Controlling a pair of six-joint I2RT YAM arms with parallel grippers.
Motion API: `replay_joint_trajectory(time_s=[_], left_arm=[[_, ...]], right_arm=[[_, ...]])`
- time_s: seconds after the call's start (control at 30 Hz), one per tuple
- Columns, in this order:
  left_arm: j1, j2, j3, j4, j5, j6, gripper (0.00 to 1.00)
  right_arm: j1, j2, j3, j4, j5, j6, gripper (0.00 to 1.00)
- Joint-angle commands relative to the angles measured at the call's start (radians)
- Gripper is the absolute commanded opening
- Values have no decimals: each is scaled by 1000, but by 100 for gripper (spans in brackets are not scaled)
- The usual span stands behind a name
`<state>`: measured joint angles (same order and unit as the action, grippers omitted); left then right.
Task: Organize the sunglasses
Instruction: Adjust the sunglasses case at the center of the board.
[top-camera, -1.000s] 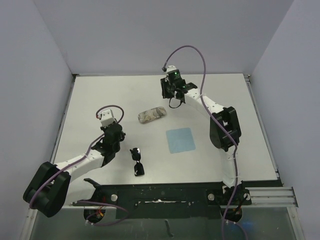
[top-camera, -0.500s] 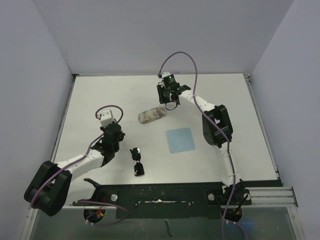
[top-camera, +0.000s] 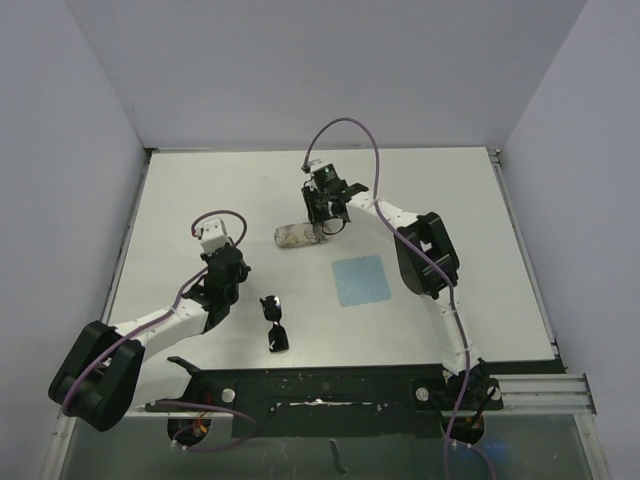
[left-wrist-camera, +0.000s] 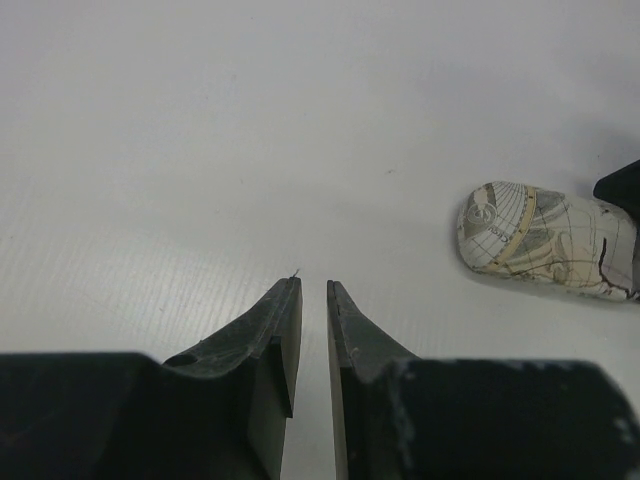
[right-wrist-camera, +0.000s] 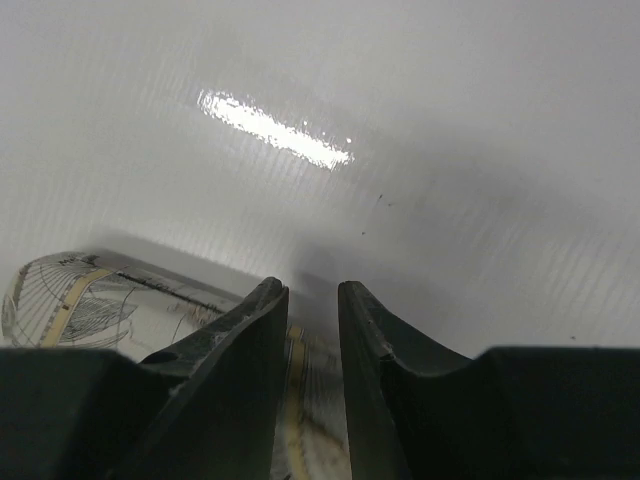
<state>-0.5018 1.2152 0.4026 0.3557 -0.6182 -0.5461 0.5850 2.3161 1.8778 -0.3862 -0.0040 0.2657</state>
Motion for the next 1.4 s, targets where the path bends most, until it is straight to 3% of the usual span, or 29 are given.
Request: replay_joint_trajectory(time_s=[0.0, 0.37, 0.57, 0.8, 1.1, 1.37], left_arm=[[4, -1, 5, 50, 12, -5, 17], [3, -12, 5, 47, 18, -6, 17], [3, -9, 5, 50, 27, -6, 17], [3, -22, 3, 47, 31, -8, 17], [3, -38, 2, 42, 37, -5, 17], [3, -33, 6, 40, 40, -5, 17]], right_arm=[[24, -54, -70, 21, -12, 4, 29], [77, -175, -250, 59, 26, 20, 29], [78, -190, -222, 34, 84, 20, 33], [81, -223, -191, -2, 143, 25, 54], [97, -238, -121, -78, 156, 13, 57], [157, -214, -50, -144, 127, -13, 65]])
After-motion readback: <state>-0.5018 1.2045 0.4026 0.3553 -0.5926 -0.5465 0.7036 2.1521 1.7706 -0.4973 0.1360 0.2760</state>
